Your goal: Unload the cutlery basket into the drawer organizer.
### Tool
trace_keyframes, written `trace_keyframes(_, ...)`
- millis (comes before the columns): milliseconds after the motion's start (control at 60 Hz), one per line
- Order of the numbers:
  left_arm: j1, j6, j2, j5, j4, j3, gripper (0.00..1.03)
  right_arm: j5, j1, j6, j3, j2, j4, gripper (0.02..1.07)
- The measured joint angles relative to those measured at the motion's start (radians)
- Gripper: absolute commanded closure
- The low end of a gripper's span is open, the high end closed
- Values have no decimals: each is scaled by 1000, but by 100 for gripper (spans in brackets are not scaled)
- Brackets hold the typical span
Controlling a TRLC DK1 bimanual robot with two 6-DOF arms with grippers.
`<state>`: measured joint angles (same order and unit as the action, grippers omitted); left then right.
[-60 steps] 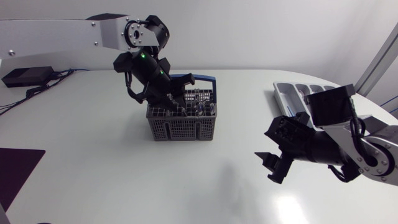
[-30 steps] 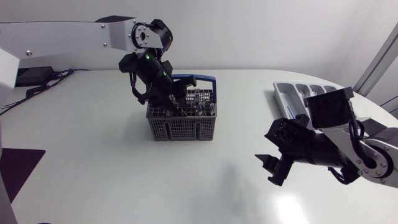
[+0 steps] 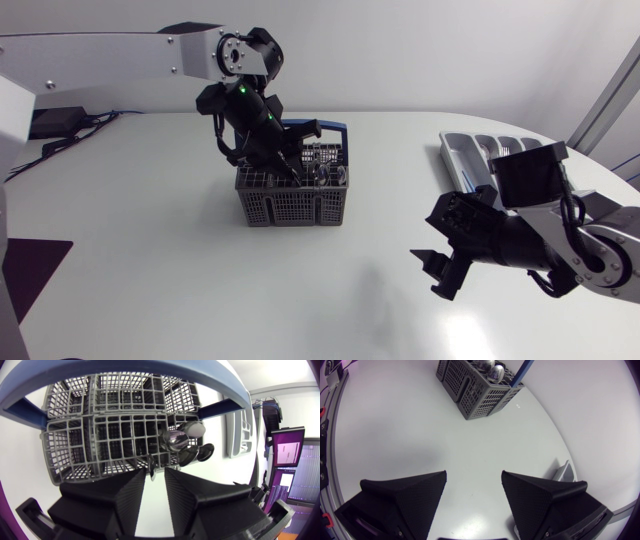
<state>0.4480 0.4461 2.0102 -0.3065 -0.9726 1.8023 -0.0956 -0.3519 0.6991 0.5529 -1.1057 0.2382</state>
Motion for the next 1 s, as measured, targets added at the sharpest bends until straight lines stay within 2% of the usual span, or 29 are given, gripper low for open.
trace_keyframes(150,5,0,6,0,0,0,75,0,0,0,0,0,0,27)
trace_keyframes(383,5,0,7,0,0,0,88,0,0,0,-1,0,0,27)
trace_keyframes(683,5,0,15,0,0,0,89,0,0,0,-6,4,-2,27)
trace_keyframes(767,5,0,20,0,0,0,97,0,0,0,-8,9,-2,27)
trace_keyframes(1000,7,0,20,-3,5,0,100,0,0,0,-12,15,-2,27)
